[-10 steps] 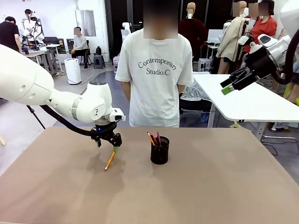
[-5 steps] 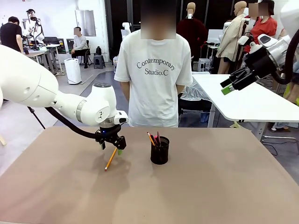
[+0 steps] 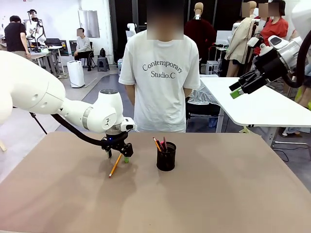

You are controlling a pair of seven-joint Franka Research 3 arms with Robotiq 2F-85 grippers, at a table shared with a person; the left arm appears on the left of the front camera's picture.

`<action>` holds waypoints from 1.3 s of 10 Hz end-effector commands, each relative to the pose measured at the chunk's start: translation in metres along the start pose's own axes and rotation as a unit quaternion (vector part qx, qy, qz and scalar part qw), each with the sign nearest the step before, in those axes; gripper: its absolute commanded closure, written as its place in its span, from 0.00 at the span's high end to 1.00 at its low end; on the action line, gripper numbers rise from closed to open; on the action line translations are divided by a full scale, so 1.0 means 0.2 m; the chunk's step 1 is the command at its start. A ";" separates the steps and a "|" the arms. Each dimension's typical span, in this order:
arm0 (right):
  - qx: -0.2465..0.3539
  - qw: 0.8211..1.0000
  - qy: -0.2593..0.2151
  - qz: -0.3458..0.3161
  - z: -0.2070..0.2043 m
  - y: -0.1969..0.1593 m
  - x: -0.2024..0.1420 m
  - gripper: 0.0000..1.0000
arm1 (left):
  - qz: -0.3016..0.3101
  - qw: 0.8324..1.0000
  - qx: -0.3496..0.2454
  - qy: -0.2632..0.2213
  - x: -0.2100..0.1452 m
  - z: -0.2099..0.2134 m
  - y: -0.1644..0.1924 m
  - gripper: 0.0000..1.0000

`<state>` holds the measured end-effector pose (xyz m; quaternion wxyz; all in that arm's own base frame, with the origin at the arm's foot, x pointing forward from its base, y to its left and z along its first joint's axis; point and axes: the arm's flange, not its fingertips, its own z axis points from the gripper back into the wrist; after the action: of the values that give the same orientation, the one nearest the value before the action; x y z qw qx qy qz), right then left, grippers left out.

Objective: Place the pens into the pen holder.
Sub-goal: Pick up a writing instrument from the table and place it into the Pen holder.

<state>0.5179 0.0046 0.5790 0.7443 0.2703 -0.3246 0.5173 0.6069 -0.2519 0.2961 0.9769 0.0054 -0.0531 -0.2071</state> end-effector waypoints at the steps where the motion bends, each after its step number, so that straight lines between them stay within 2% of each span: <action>1: 0.000 1.000 0.000 0.001 0.00 0.01 0.00 1.00 | -0.001 1.000 0.001 0.001 -0.02 0.01 0.00 1.00; 2: 0.000 1.000 0.000 0.001 0.00 0.01 0.00 1.00 | -0.001 1.000 0.001 0.001 -0.02 0.01 0.00 1.00; 3: 0.000 1.000 0.000 0.001 0.00 0.01 0.00 1.00 | 0.000 1.000 0.000 0.000 0.00 0.00 0.00 0.92; 7: 0.000 1.000 0.000 0.001 0.00 0.01 0.00 1.00 | 0.013 0.999 0.031 0.009 0.01 0.02 -0.01 0.13; 8: 0.000 1.000 0.000 0.001 0.00 0.01 0.00 1.00 | 0.014 0.999 0.034 0.009 0.01 0.02 -0.01 0.00; 13: 0.000 1.000 0.000 0.001 0.00 0.01 0.00 1.00 | 0.014 0.999 0.041 0.013 0.01 0.04 -0.03 0.00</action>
<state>0.5179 0.0046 0.5790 0.7443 0.2703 -0.3246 0.5173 0.6086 -0.2574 0.3096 0.9773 0.0316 -0.0538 -0.2026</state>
